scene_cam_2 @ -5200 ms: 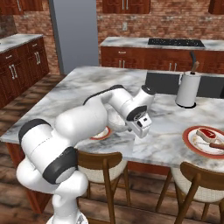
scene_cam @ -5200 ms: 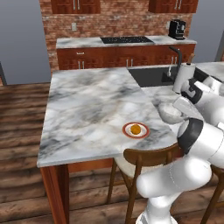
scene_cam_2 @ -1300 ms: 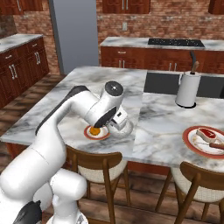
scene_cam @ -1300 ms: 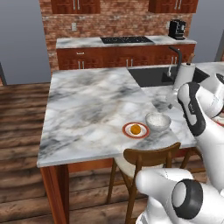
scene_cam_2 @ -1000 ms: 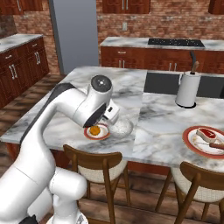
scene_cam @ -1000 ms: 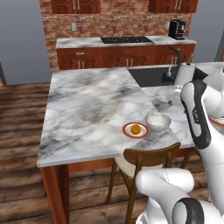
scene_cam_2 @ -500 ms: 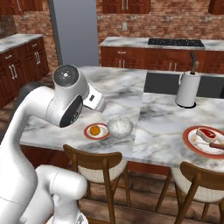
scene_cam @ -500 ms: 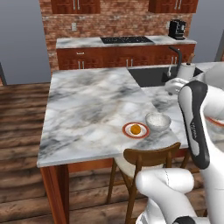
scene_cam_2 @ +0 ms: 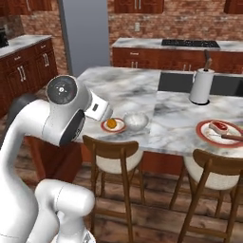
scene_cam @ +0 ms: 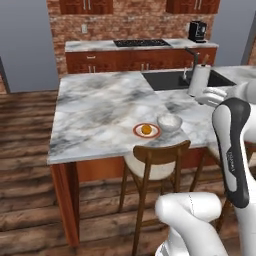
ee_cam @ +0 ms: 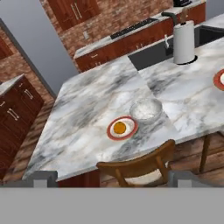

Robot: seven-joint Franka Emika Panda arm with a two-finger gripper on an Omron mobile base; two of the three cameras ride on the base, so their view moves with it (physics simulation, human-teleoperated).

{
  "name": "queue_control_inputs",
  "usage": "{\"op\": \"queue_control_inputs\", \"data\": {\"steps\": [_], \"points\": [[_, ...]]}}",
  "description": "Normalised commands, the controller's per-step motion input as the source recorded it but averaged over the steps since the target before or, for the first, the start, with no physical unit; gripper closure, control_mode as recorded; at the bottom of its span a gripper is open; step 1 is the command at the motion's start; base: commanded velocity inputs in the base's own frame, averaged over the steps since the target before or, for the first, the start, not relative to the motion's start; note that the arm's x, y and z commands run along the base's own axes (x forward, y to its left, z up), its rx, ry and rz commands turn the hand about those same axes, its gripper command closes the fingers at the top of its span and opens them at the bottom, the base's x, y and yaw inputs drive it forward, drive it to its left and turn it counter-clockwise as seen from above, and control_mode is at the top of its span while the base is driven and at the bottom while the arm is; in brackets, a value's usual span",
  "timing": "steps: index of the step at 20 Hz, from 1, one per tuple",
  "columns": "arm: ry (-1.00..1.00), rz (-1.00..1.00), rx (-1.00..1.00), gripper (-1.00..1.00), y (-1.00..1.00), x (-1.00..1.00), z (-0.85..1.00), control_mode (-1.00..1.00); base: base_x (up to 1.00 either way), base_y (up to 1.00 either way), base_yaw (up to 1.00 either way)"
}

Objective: Take the smaller bowl and place it next to the appetizer plate on the dining counter , and place the larger bowl next to the plate with cooked food.

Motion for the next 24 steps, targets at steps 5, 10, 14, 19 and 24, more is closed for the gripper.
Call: {"op": "queue_control_inputs", "data": {"steps": [5, 10, 14, 19, 24], "points": [[0.0, 0.0, 0.0, -1.0, 0.0, 0.0, 0.0, 1.0, -0.8, 0.95, 0.19], [0.0, 0.0, 0.0, -1.0, 0.0, 0.0, 0.0, 1.0, -0.3, 1.0, 0.28], [0.0, 0.0, 0.0, -1.0, 0.0, 0.0, 0.0, 1.0, 0.19, 1.0, 0.38], [0.0, 0.0, 0.0, -1.0, 0.0, 0.0, 0.0, 1.0, 0.99, 1.0, 0.13], [0.0, 0.0, 0.0, -1.0, 0.0, 0.0, 0.0, 1.0, 1.0, 1.0, 0.01]]}}
